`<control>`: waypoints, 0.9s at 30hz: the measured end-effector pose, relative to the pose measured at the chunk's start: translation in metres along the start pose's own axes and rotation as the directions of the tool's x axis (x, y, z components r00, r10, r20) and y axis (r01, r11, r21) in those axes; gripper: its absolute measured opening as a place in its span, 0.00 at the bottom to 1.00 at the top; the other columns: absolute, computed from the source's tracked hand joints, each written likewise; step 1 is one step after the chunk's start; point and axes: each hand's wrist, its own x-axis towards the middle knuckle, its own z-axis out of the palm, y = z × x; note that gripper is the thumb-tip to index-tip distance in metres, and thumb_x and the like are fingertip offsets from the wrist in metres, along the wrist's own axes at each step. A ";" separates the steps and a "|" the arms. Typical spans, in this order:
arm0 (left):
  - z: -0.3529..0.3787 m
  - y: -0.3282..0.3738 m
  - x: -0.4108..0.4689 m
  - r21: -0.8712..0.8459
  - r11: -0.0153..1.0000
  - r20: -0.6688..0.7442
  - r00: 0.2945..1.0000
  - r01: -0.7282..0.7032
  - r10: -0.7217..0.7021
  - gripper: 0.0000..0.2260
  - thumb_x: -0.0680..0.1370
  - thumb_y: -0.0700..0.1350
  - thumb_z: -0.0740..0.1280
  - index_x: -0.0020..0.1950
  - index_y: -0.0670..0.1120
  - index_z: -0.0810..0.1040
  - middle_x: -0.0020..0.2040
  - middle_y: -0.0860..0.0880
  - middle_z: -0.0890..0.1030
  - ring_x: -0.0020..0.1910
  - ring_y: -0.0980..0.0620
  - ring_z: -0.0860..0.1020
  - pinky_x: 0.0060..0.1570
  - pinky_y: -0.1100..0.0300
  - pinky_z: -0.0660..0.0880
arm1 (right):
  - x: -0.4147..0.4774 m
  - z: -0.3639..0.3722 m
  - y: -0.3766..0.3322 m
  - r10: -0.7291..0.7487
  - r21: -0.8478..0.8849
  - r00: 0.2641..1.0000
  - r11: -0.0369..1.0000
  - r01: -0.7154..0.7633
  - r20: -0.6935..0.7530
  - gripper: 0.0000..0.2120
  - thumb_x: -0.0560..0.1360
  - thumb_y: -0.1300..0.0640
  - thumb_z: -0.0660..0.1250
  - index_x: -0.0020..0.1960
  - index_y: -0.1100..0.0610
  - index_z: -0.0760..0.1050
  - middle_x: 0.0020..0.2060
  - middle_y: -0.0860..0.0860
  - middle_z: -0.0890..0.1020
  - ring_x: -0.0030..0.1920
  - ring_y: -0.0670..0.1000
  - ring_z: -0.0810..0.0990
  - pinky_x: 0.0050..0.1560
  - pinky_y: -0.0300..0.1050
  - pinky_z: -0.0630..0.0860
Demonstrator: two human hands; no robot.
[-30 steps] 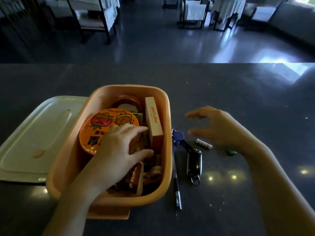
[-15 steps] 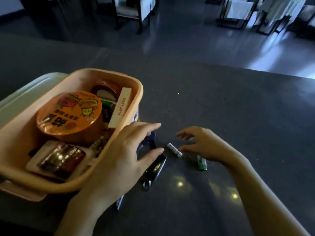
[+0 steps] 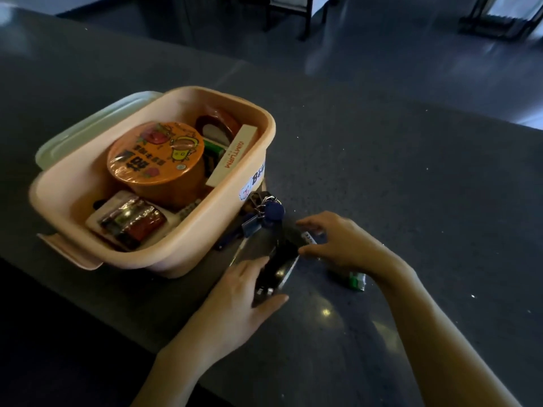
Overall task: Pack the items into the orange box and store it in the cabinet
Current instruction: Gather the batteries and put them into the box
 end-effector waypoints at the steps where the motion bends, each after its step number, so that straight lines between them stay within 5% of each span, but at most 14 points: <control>1: 0.002 0.003 0.000 -0.036 0.999 0.034 0.999 0.008 -0.007 0.34 0.68 0.69 0.57 0.71 0.58 0.59 0.67 0.58 0.67 0.61 0.65 0.67 0.56 0.70 0.65 | -0.001 -0.001 0.003 0.001 -0.019 1.000 1.000 0.000 0.024 0.26 0.71 0.49 0.70 0.66 0.48 0.68 0.60 0.49 0.73 0.59 0.48 0.72 0.60 0.42 0.68; 5: 0.002 0.003 0.004 0.040 0.997 -0.044 0.996 -0.070 0.072 0.29 0.72 0.66 0.53 0.70 0.57 0.61 0.68 0.57 0.65 0.61 0.66 0.64 0.55 0.72 0.63 | -0.008 -0.008 0.012 0.022 -0.058 0.996 0.998 -0.017 0.083 0.26 0.69 0.55 0.71 0.66 0.47 0.69 0.58 0.48 0.71 0.55 0.46 0.72 0.57 0.40 0.70; 10: -0.020 -0.017 0.009 0.290 0.957 -0.263 0.960 -0.018 0.098 0.19 0.74 0.51 0.65 0.64 0.49 0.70 0.63 0.50 0.72 0.60 0.59 0.68 0.55 0.68 0.64 | -0.015 -0.006 0.012 0.035 -0.032 0.996 0.999 -0.032 0.083 0.33 0.69 0.59 0.72 0.69 0.43 0.63 0.57 0.47 0.69 0.53 0.45 0.71 0.52 0.35 0.70; 21: -0.007 0.005 0.018 0.078 0.995 -0.130 0.990 0.062 -0.051 0.26 0.73 0.38 0.68 0.69 0.48 0.66 0.66 0.50 0.69 0.62 0.55 0.71 0.62 0.58 0.71 | -0.027 -0.012 0.011 0.125 -0.028 0.988 0.991 -0.128 -0.093 0.26 0.69 0.54 0.72 0.64 0.48 0.69 0.52 0.47 0.76 0.52 0.48 0.75 0.60 0.52 0.70; 27: -0.033 0.021 0.011 -0.112 0.989 -0.245 0.962 0.097 -0.122 0.23 0.71 0.31 0.68 0.64 0.46 0.72 0.53 0.51 0.77 0.48 0.59 0.76 0.45 0.70 0.71 | -0.036 -0.033 0.006 0.103 0.051 0.972 0.994 -0.094 -0.209 0.27 0.66 0.50 0.74 0.63 0.48 0.70 0.47 0.43 0.75 0.48 0.44 0.75 0.54 0.42 0.71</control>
